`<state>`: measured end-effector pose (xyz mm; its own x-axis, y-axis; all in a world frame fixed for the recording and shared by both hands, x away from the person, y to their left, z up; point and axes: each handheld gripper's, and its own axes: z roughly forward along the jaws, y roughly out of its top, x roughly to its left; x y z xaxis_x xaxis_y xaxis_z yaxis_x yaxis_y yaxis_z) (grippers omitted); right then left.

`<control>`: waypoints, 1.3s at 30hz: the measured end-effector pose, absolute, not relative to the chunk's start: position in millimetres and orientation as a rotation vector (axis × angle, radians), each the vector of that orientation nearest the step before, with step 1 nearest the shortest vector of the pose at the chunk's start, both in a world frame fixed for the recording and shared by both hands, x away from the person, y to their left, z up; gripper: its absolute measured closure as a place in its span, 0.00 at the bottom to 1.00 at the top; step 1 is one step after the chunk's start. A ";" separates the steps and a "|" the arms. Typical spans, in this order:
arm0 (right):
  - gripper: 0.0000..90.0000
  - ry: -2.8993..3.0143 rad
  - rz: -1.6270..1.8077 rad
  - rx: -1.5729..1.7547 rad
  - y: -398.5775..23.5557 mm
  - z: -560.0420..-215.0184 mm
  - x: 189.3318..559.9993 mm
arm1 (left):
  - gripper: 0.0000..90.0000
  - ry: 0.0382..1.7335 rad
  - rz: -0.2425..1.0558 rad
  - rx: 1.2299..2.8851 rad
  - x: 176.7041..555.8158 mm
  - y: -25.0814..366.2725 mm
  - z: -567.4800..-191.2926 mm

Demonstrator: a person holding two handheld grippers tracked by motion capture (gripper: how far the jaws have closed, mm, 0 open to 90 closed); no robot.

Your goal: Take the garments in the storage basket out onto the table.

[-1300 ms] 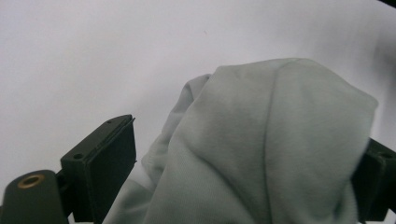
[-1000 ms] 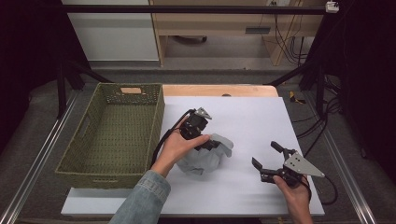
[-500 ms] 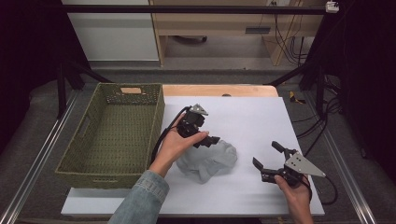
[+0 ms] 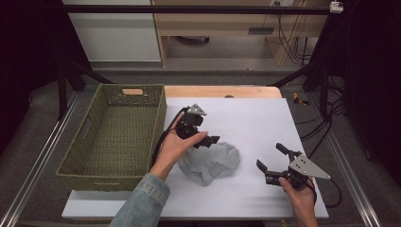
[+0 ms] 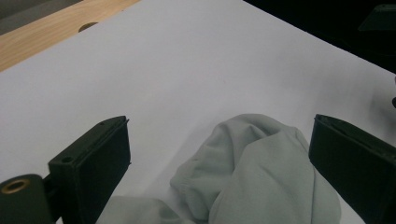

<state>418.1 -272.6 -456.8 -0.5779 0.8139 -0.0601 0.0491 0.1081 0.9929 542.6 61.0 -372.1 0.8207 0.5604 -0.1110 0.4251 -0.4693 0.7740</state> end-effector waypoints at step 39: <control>0.07 1.724 1.518 0.862 -282.7 -454.8 417.2 | 0.05 0.684 0.415 1.903 514.8 81.0 -364.4</control>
<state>417.2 -282.7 -454.8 -0.5535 0.8306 -0.0614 0.0442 0.1029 0.9937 514.8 81.0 -364.4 0.7787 0.6271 -0.0191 0.2732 -0.3115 0.9101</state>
